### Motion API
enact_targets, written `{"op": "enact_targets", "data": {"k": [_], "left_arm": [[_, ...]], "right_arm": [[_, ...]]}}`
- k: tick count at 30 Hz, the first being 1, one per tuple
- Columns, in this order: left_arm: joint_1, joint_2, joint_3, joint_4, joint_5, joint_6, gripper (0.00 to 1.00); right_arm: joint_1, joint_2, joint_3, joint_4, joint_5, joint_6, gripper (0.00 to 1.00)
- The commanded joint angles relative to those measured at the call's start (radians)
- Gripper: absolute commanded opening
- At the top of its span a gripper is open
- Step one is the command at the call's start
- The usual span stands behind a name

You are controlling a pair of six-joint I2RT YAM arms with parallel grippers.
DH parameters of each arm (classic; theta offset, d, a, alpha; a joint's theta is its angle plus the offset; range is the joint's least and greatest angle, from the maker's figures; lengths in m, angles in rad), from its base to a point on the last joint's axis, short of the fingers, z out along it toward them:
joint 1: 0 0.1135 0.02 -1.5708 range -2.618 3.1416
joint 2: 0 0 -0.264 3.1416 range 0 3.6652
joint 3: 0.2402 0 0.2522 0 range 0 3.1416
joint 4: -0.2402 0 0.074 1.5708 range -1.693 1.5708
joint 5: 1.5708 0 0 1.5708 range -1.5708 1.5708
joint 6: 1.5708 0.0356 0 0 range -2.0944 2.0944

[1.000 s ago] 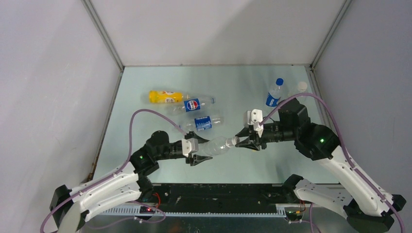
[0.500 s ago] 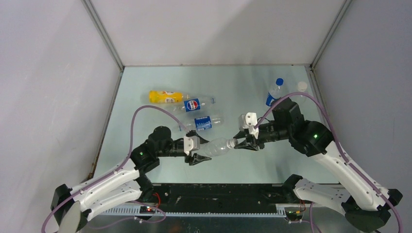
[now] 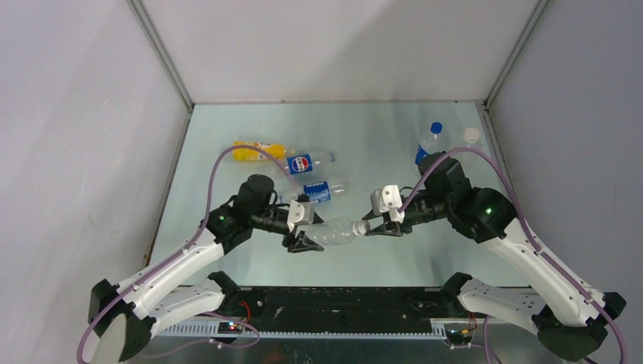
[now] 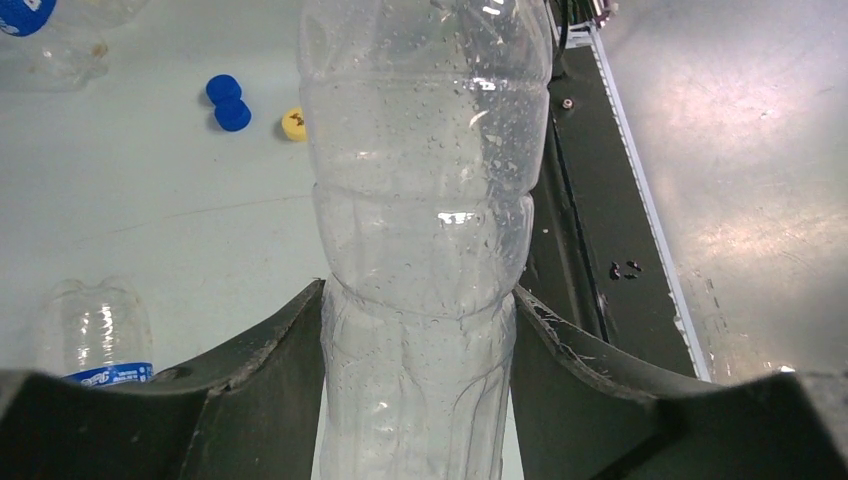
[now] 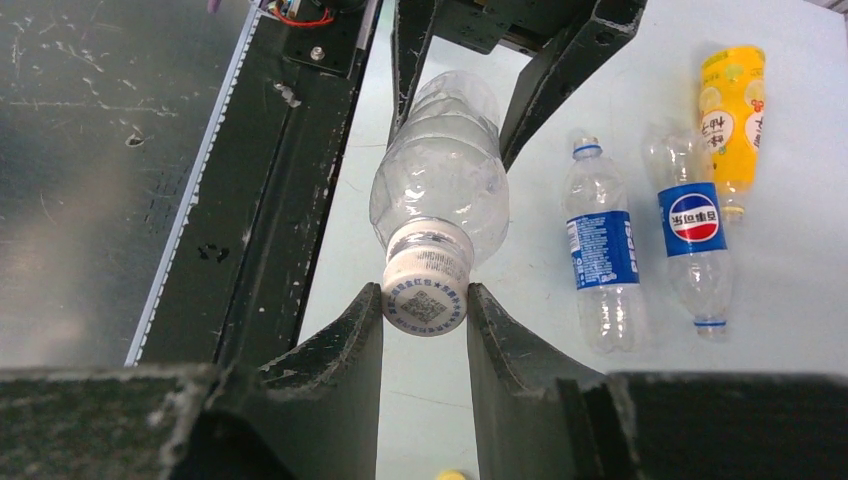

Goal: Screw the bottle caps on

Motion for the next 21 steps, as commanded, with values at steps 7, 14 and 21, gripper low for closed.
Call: {"op": "enact_targets", "data": {"k": [7,14,21], "left_arm": [[0.0,-0.013,0.062,0.06,0.077,0.014,0.0],[-0.01,-0.106,-0.003,0.239,-0.11,-0.057,0.0],[-0.055,-0.17,-0.031,0.272,-0.273,0.012,0.0]], "right_arm": [[0.01,0.034,-0.011,0.018,0.024,-0.036,0.0],[0.015,0.046,-0.032,0.078,0.028,0.092,0.0],[0.013,0.053,-0.064,0.176,0.055,0.387,0.0]]}}
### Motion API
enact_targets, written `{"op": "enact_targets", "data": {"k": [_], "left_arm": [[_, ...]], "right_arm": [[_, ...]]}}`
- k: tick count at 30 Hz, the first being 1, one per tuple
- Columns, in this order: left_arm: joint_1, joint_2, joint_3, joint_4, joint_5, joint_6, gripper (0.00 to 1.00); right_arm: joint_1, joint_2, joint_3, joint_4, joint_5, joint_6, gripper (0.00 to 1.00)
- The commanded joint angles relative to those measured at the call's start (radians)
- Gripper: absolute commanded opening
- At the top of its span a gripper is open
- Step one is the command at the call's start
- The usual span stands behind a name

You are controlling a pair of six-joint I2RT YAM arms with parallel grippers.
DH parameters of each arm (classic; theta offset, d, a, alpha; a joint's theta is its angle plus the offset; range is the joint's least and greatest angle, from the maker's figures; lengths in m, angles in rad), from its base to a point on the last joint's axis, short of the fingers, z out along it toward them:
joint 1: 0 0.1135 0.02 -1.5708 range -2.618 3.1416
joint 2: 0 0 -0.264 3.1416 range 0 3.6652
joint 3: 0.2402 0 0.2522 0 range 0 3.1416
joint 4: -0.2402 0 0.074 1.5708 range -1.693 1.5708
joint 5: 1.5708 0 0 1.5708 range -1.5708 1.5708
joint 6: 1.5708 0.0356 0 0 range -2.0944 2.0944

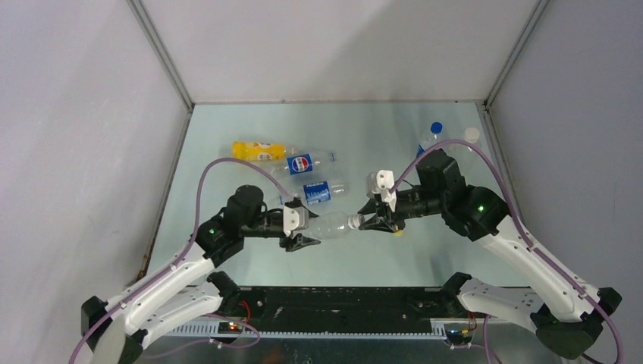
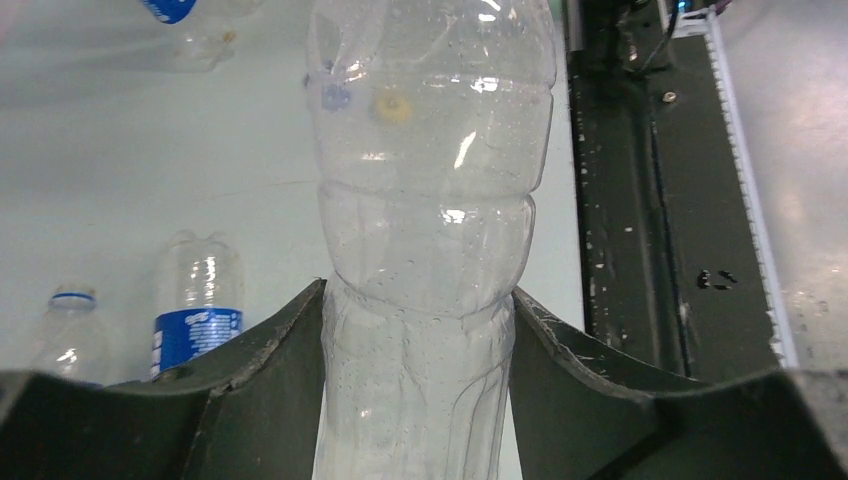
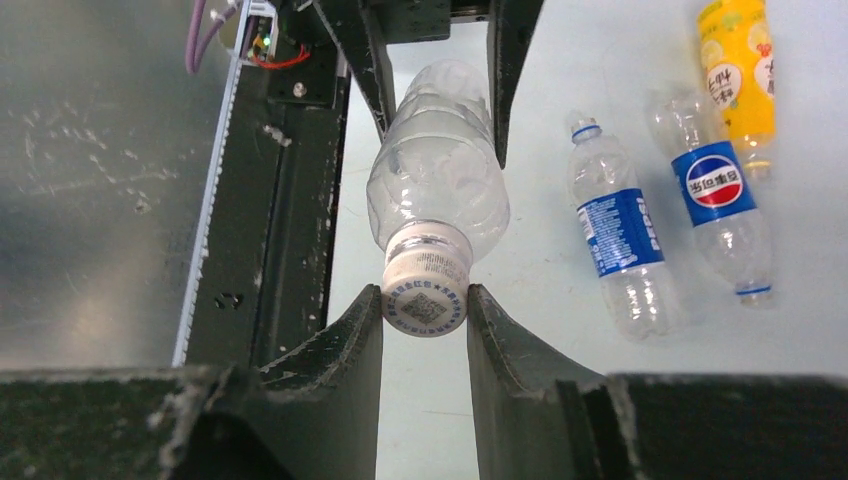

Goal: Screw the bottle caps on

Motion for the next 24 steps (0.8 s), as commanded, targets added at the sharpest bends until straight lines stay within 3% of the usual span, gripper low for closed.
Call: {"op": "enact_targets", "data": {"k": [1,12,24], "left_arm": [[-0.049,-0.052,0.025,0.25,-0.103,0.033,0.0],[-0.114,-0.082,-0.003,0.33,-0.268,0.075,0.0],[-0.24,-0.094,-0.049,0.39,-0.518,0.171,0.0]], "right_arm": [[0.013,0.033,-0.034,0.086,0.018,0.262,0.0],[0.013,0.03,-0.057,0.122,0.163,0.573,0.0],[0.012,0.02,-0.06,0.116,0.374,1.098,0.0]]}}
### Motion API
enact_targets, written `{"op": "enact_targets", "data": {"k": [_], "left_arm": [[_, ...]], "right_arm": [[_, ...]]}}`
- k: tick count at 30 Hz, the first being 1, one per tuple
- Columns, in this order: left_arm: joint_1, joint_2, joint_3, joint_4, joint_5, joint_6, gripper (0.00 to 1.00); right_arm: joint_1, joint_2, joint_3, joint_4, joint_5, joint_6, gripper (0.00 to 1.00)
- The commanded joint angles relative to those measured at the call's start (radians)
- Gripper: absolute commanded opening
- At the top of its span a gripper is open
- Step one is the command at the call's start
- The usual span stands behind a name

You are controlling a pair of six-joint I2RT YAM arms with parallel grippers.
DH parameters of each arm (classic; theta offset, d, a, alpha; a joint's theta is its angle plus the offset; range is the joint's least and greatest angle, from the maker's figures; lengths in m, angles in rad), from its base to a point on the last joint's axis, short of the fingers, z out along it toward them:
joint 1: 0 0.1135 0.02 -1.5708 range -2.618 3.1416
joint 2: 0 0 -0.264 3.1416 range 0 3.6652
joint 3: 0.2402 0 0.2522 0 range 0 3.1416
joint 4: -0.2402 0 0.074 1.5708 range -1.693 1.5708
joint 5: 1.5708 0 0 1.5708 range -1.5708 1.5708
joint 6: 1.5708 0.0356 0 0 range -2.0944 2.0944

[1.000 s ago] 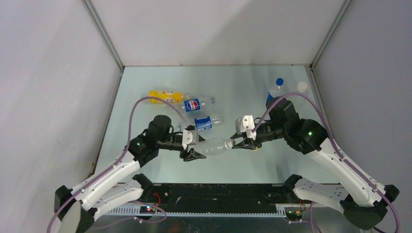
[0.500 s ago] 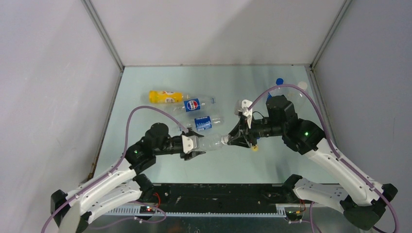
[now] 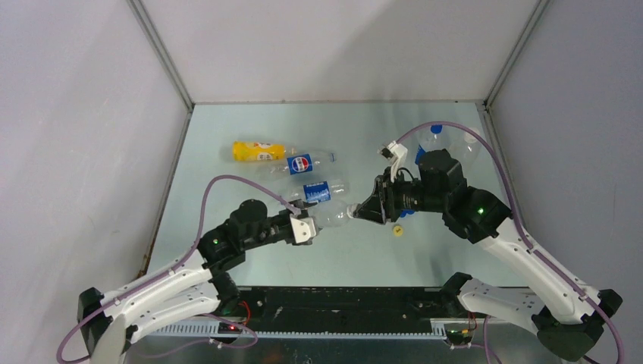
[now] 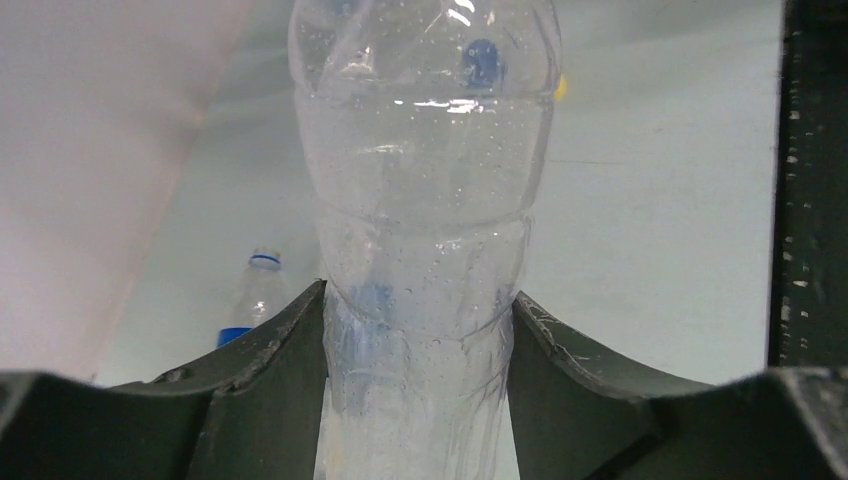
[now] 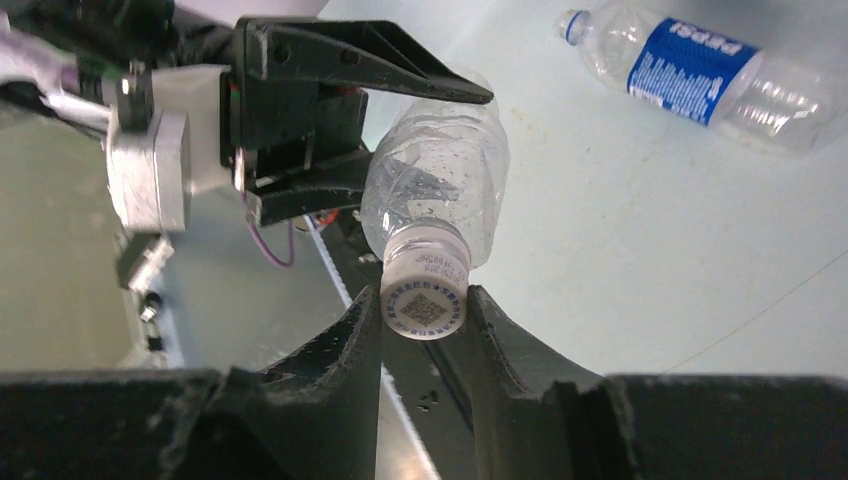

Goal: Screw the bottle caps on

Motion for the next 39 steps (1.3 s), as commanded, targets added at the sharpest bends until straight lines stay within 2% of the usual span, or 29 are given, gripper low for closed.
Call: {"op": "enact_targets", "data": {"k": [1,6,11,12,13,14,15,16,17,18,20,22,26,28,30,34,39], "left_arm": [[-0.064,-0.038,-0.008,0.295,-0.086,0.043,0.0],[-0.132,-0.027,-0.054,0.395,-0.195,0.069,0.0],[-0.149,-0.011,-0.08,0.428,-0.238,0.043,0.0],[-0.149,-0.01,-0.083,0.418,-0.24,0.033,0.0],[-0.149,-0.01,-0.09,0.412,-0.243,0.016,0.0],[-0.149,-0.013,-0.101,0.405,-0.249,0.009,0.0],[-0.15,-0.015,-0.106,0.4,-0.253,-0.006,0.0],[-0.148,-0.018,-0.118,0.391,-0.258,-0.016,0.0],[-0.148,-0.019,-0.123,0.387,-0.259,-0.033,0.0],[-0.145,-0.022,-0.134,0.375,-0.26,-0.043,0.0],[-0.138,-0.024,-0.147,0.358,-0.26,-0.076,0.0],[-0.123,-0.028,-0.156,0.341,-0.246,-0.101,0.0],[-0.081,-0.031,-0.155,0.306,-0.173,-0.142,0.0],[-0.043,-0.027,-0.143,0.279,-0.1,-0.161,0.0],[0.0,-0.019,-0.125,0.249,-0.008,-0.179,0.0],[0.087,0.016,-0.066,0.178,0.209,-0.194,0.0],[0.143,0.046,-0.026,0.131,0.39,-0.197,0.0]], "right_arm": [[0.013,0.026,-0.035,-0.011,0.108,0.258,0.0],[0.012,0.003,-0.071,0.028,0.183,0.422,0.0],[0.011,-0.028,-0.08,0.056,0.242,0.451,0.0],[0.013,-0.039,-0.08,0.06,0.247,0.442,0.03],[0.013,-0.045,-0.08,0.069,0.253,0.419,0.07],[0.012,-0.056,-0.08,0.073,0.255,0.402,0.18],[0.012,-0.063,-0.08,0.084,0.256,0.364,0.25],[0.011,-0.077,-0.081,0.09,0.256,0.344,0.39],[0.011,-0.091,-0.081,0.102,0.257,0.299,0.46],[0.012,-0.099,-0.081,0.108,0.258,0.279,0.59],[0.011,-0.123,-0.08,0.123,0.255,0.209,0.74],[0.009,-0.144,-0.08,0.133,0.247,0.14,0.8],[-0.017,-0.174,-0.08,0.134,0.191,0.012,0.83],[-0.04,-0.188,-0.08,0.138,0.091,-0.072,0.83],[-0.055,-0.204,-0.08,0.13,0.009,-0.194,0.82],[-0.061,-0.235,-0.078,0.05,-0.125,-0.56,0.82],[-0.062,-0.234,-0.07,-0.02,-0.189,-0.824,0.82]]}}
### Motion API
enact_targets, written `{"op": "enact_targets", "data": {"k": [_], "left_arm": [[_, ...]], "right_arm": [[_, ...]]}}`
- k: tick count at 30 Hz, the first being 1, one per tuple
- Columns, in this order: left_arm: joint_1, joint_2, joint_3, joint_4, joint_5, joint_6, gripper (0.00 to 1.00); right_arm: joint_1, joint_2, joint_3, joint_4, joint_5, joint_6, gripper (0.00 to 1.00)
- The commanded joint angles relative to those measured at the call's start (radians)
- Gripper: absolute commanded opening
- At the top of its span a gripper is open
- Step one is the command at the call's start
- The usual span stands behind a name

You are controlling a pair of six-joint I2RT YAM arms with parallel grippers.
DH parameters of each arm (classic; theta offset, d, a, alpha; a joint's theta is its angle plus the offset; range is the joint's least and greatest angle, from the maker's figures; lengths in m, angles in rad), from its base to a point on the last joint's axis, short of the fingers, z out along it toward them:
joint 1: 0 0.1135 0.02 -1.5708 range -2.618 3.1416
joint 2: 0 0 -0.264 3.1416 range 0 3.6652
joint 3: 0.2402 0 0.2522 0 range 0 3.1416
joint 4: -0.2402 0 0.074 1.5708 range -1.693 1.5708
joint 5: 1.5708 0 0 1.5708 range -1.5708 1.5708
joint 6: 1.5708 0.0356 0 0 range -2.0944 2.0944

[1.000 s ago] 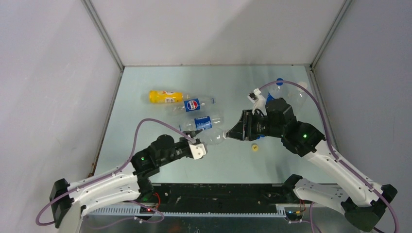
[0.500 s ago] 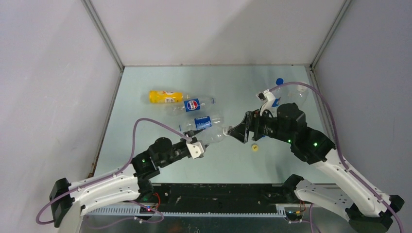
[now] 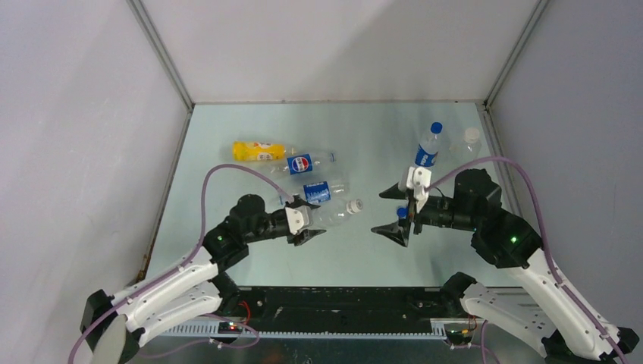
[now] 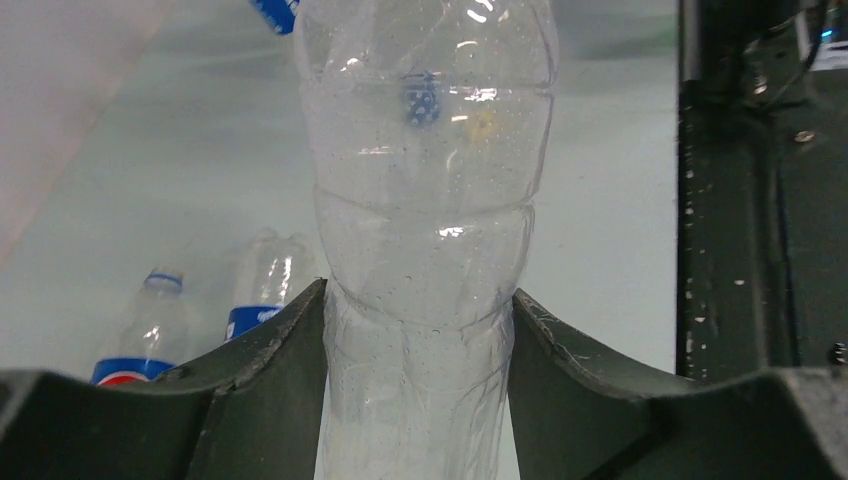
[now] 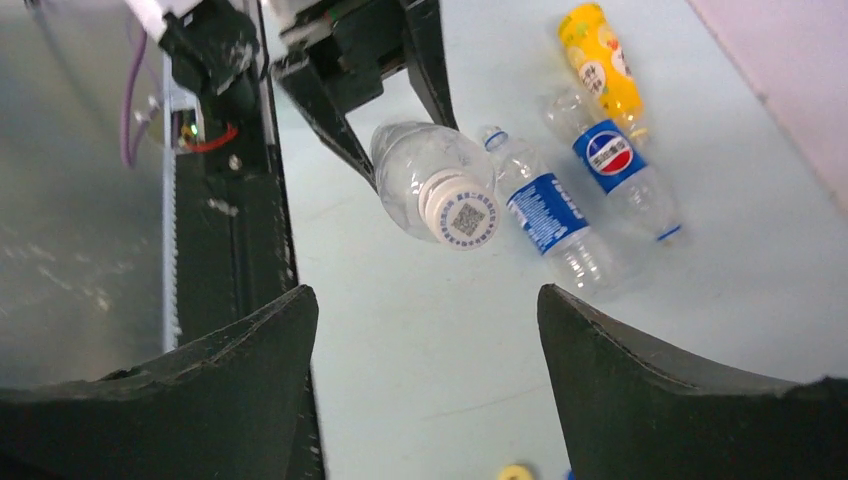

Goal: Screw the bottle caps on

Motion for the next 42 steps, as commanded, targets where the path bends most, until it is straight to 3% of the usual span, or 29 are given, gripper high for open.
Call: {"op": "enact_targets", "data": {"k": [1,7,18,36,42], "left_arm": [[0.031,0.013,0.071,-0.03,0.231,-0.02,0.0],[0.034,0.037,0.097,-0.069,0.298,-0.009,0.0],[0.033,0.046,0.12,-0.108,0.314,0.012,0.0],[0.033,0.052,0.139,-0.125,0.32,0.023,0.0],[0.032,0.061,0.147,-0.125,0.325,0.026,0.0]], "right_arm": [[-0.005,0.008,0.019,-0.064,-0.122,-0.357,0.82],[-0.004,0.072,0.063,-0.107,-0.163,-0.454,0.77],[0.0,0.121,0.114,-0.118,-0.254,-0.457,0.54],[0.039,0.167,0.147,-0.169,-0.282,-0.466,0.51],[0.043,0.174,0.146,-0.163,-0.278,-0.453,0.44]]}}
